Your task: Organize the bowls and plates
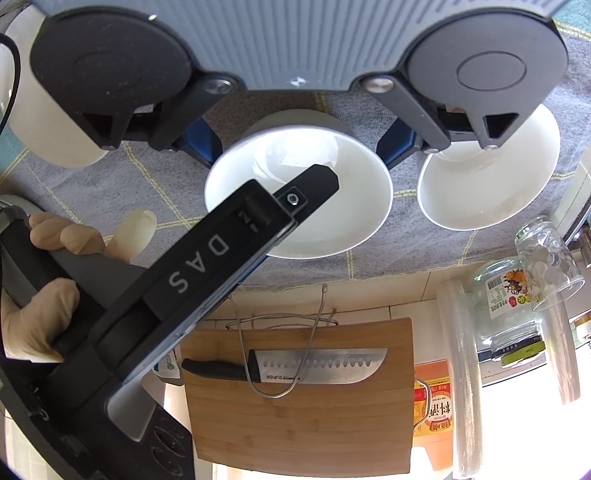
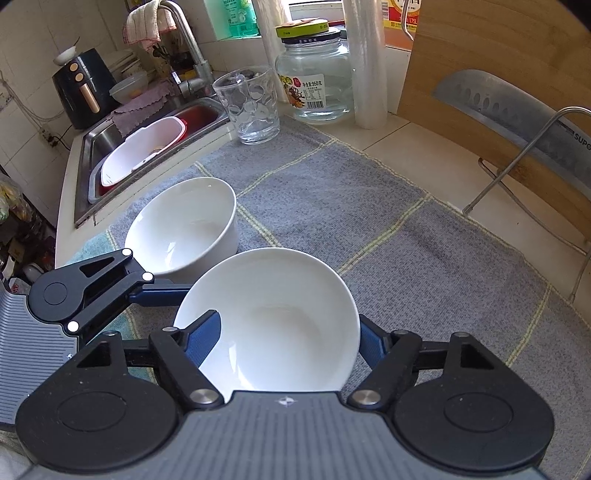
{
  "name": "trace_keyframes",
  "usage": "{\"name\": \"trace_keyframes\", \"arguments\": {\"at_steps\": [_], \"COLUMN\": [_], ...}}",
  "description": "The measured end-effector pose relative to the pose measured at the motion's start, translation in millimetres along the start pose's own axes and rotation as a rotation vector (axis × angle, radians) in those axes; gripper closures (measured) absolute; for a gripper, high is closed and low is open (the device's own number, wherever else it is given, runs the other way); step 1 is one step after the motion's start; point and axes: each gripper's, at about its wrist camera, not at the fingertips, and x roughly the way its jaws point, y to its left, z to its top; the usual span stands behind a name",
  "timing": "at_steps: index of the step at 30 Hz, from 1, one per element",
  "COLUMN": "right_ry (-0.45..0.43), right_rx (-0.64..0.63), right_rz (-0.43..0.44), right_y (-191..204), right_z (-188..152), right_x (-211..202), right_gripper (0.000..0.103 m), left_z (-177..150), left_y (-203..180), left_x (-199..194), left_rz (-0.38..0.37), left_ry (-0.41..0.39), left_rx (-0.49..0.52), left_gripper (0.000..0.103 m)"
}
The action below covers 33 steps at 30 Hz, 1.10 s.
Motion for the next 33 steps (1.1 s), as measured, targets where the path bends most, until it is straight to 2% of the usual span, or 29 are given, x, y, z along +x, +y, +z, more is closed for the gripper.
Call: {"name": "trace_keyframes", "arguments": {"at_steps": [11, 33], "right_ry": [-0.005, -0.030], "right_rx": [0.033, 0.072], "right_rz": [0.027, -0.008], "right_y": [0, 21], "right_z": [2, -6], "right_x": [-8, -48], "right_gripper": [0.021, 0.020], "left_z": [3, 8], "left_y": [-1, -19], "left_x": [-3, -42], "left_rz": [0.004, -0.009], "left_ry": [0.015, -0.039], "left_rx": [0.008, 0.062], "left_gripper": [0.013, 0.013]}}
